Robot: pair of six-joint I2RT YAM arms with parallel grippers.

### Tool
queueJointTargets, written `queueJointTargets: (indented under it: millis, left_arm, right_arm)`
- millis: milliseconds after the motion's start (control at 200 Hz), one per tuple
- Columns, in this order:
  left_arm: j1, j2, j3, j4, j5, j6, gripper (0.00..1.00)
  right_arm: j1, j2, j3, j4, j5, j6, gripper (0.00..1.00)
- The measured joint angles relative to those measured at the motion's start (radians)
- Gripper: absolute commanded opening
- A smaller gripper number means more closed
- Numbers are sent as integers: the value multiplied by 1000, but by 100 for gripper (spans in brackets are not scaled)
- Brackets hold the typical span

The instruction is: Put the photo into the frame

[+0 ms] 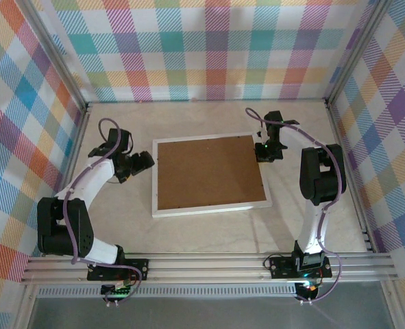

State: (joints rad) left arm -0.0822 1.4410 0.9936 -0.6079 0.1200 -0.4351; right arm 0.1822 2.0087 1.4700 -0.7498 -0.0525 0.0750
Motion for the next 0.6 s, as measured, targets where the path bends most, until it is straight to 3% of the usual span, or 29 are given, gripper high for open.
queueJointTargets:
  millis: [285, 600]
  left_arm:
    - [0, -99, -166, -50, 44, -14, 88]
    - [-21, -95, -221, -41, 71, -26, 87]
  right_arm:
    - [-1, -1, -2, 4, -2, 13, 0]
    - [-3, -1, -3, 5, -6, 19, 0]
